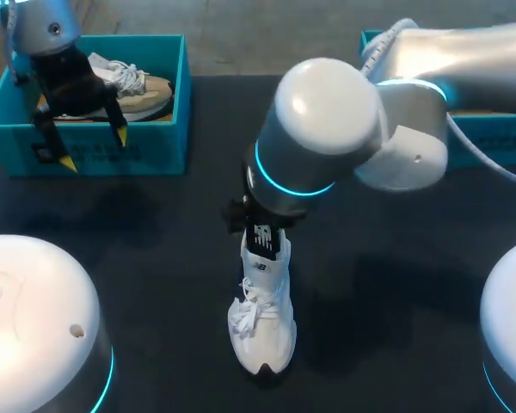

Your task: Take the shoe out of the shoebox, open the shoe tongue, remove and reinsert the insole, then place the shoe into the shoebox

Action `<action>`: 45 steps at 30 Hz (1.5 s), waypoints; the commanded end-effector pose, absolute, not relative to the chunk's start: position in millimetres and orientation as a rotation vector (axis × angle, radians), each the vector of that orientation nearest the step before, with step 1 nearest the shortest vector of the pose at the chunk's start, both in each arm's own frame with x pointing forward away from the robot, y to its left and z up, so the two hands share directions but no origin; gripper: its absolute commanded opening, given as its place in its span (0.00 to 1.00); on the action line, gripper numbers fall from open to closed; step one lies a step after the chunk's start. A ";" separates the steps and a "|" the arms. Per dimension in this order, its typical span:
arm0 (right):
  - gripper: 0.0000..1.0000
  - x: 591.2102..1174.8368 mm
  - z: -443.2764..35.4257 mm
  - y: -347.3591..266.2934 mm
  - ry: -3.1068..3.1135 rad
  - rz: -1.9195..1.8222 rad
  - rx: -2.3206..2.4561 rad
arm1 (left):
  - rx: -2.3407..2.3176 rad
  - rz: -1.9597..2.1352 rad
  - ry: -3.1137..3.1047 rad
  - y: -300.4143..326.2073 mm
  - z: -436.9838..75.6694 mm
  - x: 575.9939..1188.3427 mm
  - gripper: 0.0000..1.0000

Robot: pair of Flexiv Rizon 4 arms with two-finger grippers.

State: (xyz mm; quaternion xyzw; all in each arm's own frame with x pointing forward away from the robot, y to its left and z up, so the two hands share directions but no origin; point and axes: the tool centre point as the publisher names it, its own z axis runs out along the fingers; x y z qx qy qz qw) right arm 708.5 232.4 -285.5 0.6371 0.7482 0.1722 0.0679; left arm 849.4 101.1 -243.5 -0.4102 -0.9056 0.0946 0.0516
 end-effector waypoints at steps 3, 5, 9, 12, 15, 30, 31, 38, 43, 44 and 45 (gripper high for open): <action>0.00 713.0 -281.5 233.8 2.208 0.469 1.921 | -1.269 0.272 -2.741 103.0 -232.7 866.0 1.00; 0.00 716.4 -286.0 234.8 2.221 0.474 1.945 | -1.267 0.272 -2.743 101.1 -228.9 869.8 1.00; 0.00 717.4 -287.7 235.5 2.241 0.461 1.950 | -1.267 0.272 -2.743 101.1 -228.9 869.8 1.00; 0.00 717.4 -287.7 235.5 2.241 0.461 1.950 | -1.267 0.272 -2.743 101.1 -228.9 869.8 1.00; 0.00 717.4 -287.7 235.5 2.241 0.461 1.950 | -1.267 0.272 -2.743 101.1 -228.9 869.8 1.00; 0.00 716.2 -310.4 238.4 2.181 0.497 1.947 | -1.267 0.272 -2.743 101.1 -228.9 869.8 1.00; 0.00 715.1 -313.3 239.5 2.180 0.501 1.939 | -1.267 0.272 -2.743 101.1 -228.9 869.8 1.00; 0.00 710.6 -328.5 239.6 2.140 0.498 1.961 | -1.267 0.272 -2.743 101.1 -228.9 869.8 1.00; 0.00 718.4 -332.5 238.5 2.108 0.468 1.957 | -1.267 0.272 -2.743 101.1 -228.9 869.8 1.00; 0.00 720.9 -333.5 238.7 2.097 0.461 1.951 | -1.267 0.272 -2.743 101.1 -228.9 869.8 1.00; 0.00 723.7 -335.0 238.9 2.090 0.449 1.952 | -1.267 0.272 -2.743 101.1 -228.9 869.8 1.00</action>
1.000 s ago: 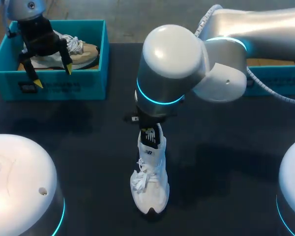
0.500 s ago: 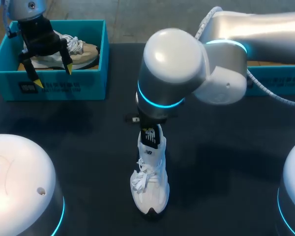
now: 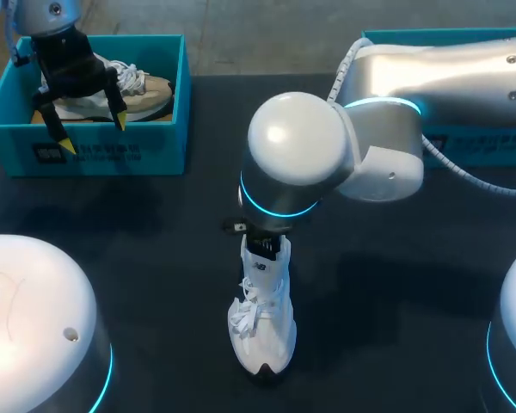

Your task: Take the shoe out of the shoebox, open the shoe tongue, remove and reinsert the insole, then place the shoe into the shoebox

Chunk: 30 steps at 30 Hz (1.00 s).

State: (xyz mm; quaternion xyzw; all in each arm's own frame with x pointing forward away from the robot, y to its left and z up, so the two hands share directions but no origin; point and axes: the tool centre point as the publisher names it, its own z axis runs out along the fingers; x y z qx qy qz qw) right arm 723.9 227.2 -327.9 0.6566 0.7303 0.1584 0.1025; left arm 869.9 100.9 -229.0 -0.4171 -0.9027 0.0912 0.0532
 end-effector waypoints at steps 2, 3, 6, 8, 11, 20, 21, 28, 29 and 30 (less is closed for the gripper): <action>0.00 729.7 -338.9 237.9 2.090 0.460 1.946 | -1.267 0.272 -2.743 101.1 -228.9 869.8 1.00; 0.00 732.8 -341.1 237.3 2.078 0.442 1.942 | -1.267 0.272 -2.743 101.1 -228.9 869.8 1.00; 0.00 738.2 -344.8 236.0 2.068 0.454 1.927 | -1.267 0.272 -2.743 101.1 -228.9 869.8 1.00; 0.00 742.0 -348.5 236.0 2.066 0.449 1.927 | -1.267 0.272 -2.743 101.1 -228.9 869.8 1.00; 0.00 747.1 -359.8 236.2 2.080 0.418 1.936 | -1.267 0.272 -2.743 101.1 -228.9 869.8 1.00; 0.00 748.6 -389.5 231.1 2.087 0.441 1.961 | -1.267 0.272 -2.743 101.1 -228.9 869.8 1.00; 0.00 749.0 -392.2 229.7 2.083 0.443 1.968 | -1.267 0.272 -2.743 101.1 -228.9 869.8 1.00; 0.00 751.1 -410.1 220.7 2.083 0.444 2.013 | -1.267 0.272 -2.743 101.1 -228.9 869.8 1.00; 0.00 750.3 -412.6 220.3 2.086 0.442 2.018 | -1.267 0.272 -2.743 101.1 -228.9 869.8 1.00; 0.00 749.0 -415.0 219.8 2.092 0.430 2.028 | -1.267 0.272 -2.743 101.1 -228.9 869.8 1.00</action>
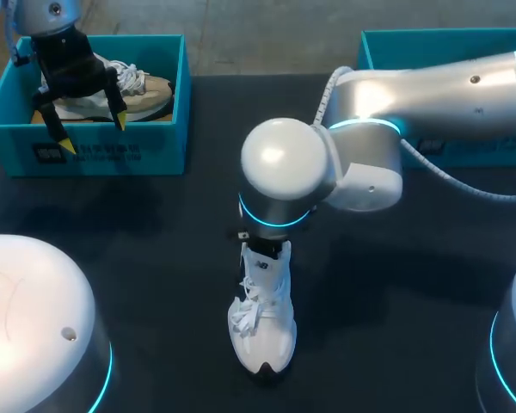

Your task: Take the shoe out of the shoebox, open the shoe tongue, remove and reinsert the insole, then place the shoe into the shoebox

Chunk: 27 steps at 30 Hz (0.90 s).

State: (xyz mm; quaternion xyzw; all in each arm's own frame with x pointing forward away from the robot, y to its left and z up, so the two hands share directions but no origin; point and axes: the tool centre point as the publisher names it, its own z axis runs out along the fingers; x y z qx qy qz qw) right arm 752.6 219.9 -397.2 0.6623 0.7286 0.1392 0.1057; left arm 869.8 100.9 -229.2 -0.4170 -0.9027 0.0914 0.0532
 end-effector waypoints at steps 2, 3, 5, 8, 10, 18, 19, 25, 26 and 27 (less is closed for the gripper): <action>0.00 745.5 -419.3 219.3 2.106 0.415 2.045 | -1.267 0.272 -2.743 101.1 -228.9 869.8 1.00; 0.00 743.2 -421.2 219.6 2.114 0.400 2.053 | -1.267 0.272 -2.743 101.1 -228.9 869.8 1.00; 0.00 737.2 -423.6 221.2 2.125 0.362 2.071 | -1.267 0.272 -2.743 101.1 -228.9 869.8 1.00; 0.00 726.3 -422.9 224.2 2.133 0.322 2.100 | -1.267 0.272 -2.743 101.1 -228.9 869.8 1.00; 0.00 718.5 -421.0 226.7 2.133 0.285 2.125 | -1.267 0.272 -2.743 101.1 -228.9 869.8 1.00; 0.00 687.9 -418.3 234.4 2.134 0.142 2.177 | -1.267 0.272 -2.743 101.1 -228.9 869.8 1.00; 0.00 685.9 -417.6 234.3 2.133 0.145 2.178 | -1.267 0.272 -2.743 101.1 -228.9 869.8 1.00; 0.00 697.0 -392.6 229.2 2.068 0.237 2.087 | -1.267 0.272 -2.743 101.1 -228.9 869.8 1.00; 0.00 701.1 -388.3 228.4 2.059 0.234 2.070 | -1.267 0.272 -2.743 101.1 -228.9 869.8 1.00; 0.00 704.7 -385.0 227.4 2.047 0.246 2.054 | -1.267 0.272 -2.743 101.1 -228.9 869.8 1.00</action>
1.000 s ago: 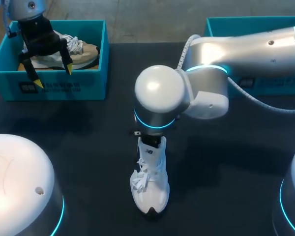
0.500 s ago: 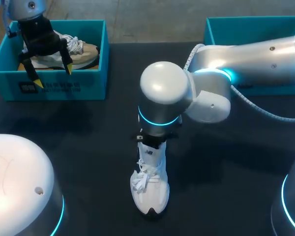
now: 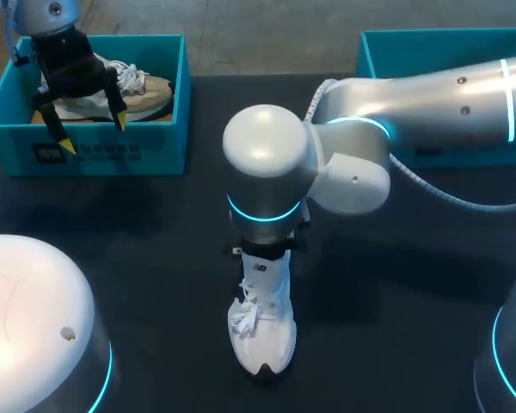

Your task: Take the shoe out of the shoebox, open the shoe tongue, remove and reinsert the insole, then place the shoe into the shoebox

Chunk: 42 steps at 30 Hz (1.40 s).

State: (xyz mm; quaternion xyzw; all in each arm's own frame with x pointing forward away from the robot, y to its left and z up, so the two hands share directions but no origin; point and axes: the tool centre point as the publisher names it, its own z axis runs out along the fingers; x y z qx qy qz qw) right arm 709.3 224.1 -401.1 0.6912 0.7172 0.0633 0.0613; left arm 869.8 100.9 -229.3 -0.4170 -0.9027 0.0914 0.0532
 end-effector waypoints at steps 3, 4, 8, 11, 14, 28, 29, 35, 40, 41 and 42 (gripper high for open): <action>0.00 715.1 -374.3 223.6 2.014 0.272 2.013 | -1.267 0.272 -2.743 101.1 -228.9 869.8 1.00; 0.00 717.8 -371.3 222.3 2.002 0.285 2.006 | -1.267 0.272 -2.743 101.1 -228.9 869.8 1.00; 0.00 724.5 -358.1 217.4 1.954 0.315 1.977 | -1.267 0.272 -2.743 101.1 -228.9 869.8 1.00; 0.00 725.8 -351.1 216.2 1.929 0.337 1.963 | -1.267 0.272 -2.743 101.1 -228.9 869.8 1.00; 0.00 727.0 -347.3 216.0 1.909 0.356 1.957 | -1.267 0.272 -2.743 101.1 -228.9 869.8 1.00; 0.00 751.1 -349.9 215.7 1.868 0.498 1.928 | -1.267 0.272 -2.743 101.1 -228.9 869.8 1.00; 0.00 752.4 -350.9 215.7 1.870 0.500 1.928 | -1.267 0.272 -2.743 101.1 -228.9 869.8 1.00; 0.00 761.1 -363.0 214.1 1.867 0.515 1.929 | -1.267 0.272 -2.743 101.1 -228.9 869.8 1.00; 0.00 763.4 -376.9 216.8 1.876 0.505 1.963 | -1.267 0.272 -2.743 101.1 -228.9 869.8 1.00; 0.00 761.6 -377.9 218.2 1.881 0.512 1.965 | -1.267 0.272 -2.743 101.1 -228.9 869.8 1.00; 0.00 759.2 -377.7 219.1 1.881 0.513 1.965 | -1.267 0.272 -2.743 101.1 -228.9 869.8 1.00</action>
